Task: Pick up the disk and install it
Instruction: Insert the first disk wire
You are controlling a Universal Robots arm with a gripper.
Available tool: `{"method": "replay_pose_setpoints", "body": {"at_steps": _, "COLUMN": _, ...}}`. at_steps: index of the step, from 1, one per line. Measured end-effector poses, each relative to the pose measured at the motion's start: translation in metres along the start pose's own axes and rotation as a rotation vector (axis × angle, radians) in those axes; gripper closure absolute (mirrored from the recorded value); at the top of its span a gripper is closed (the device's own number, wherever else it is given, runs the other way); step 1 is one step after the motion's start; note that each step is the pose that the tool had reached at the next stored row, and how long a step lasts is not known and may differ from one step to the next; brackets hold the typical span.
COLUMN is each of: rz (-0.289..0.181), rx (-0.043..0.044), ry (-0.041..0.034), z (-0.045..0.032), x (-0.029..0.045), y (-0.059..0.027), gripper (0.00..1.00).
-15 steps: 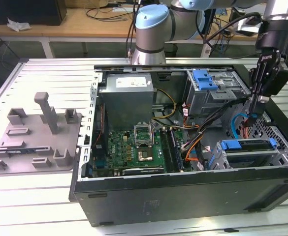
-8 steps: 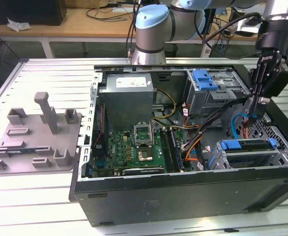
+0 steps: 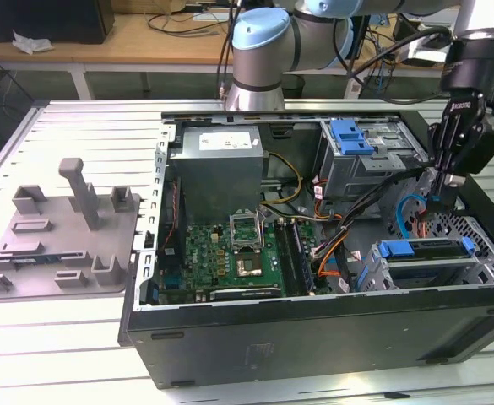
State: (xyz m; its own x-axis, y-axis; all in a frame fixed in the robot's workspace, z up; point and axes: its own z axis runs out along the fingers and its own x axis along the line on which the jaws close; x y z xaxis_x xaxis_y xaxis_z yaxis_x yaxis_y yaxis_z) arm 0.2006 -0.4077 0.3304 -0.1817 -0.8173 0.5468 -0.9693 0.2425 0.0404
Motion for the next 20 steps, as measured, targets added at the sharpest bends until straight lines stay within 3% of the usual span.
{"method": "replay_pose_setpoints", "body": {"at_steps": 5, "rz": -0.006, "rx": -0.0019, "ry": -0.0248, "z": 0.0009, "x": 0.0074, "y": -0.0012, "gripper": 0.84}}
{"method": "replay_pose_setpoints", "body": {"at_steps": 6, "rz": -0.008, "rx": -0.0020, "ry": -0.0374, "z": 0.0008, "x": 0.0109, "y": -0.0018, "gripper": 0.84}}
{"method": "replay_pose_setpoints", "body": {"at_steps": 7, "rz": -0.009, "rx": -0.0021, "ry": -0.0442, "z": 0.0007, "x": 0.0129, "y": -0.0021, "gripper": 0.84}}
{"method": "replay_pose_setpoints", "body": {"at_steps": 9, "rz": -0.011, "rx": -0.0020, "ry": -0.0653, "z": 0.0005, "x": 0.0185, "y": -0.0031, "gripper": 0.84}}
{"method": "replay_pose_setpoints", "body": {"at_steps": 13, "rz": -0.016, "rx": -0.0040, "ry": -0.0960, "z": 0.0008, "x": 0.0244, "y": -0.0040, "gripper": 0.84}}
{"method": "replay_pose_setpoints", "body": {"at_steps": 15, "rz": -0.021, "rx": -0.0069, "ry": -0.1189, "z": 0.0007, "x": 0.0281, "y": -0.0044, "gripper": 0.84}}
{"method": "replay_pose_setpoints", "body": {"at_steps": 18, "rz": -0.028, "rx": -0.0087, "ry": -0.1404, "z": 0.0002, "x": 0.0307, "y": -0.0044, "gripper": 0.84}}
{"method": "replay_pose_setpoints", "body": {"at_steps": 20, "rz": -0.033, "rx": -0.0083, "ry": -0.1505, "z": -0.0005, "x": 0.0323, "y": -0.0041, "gripper": 0.84}}
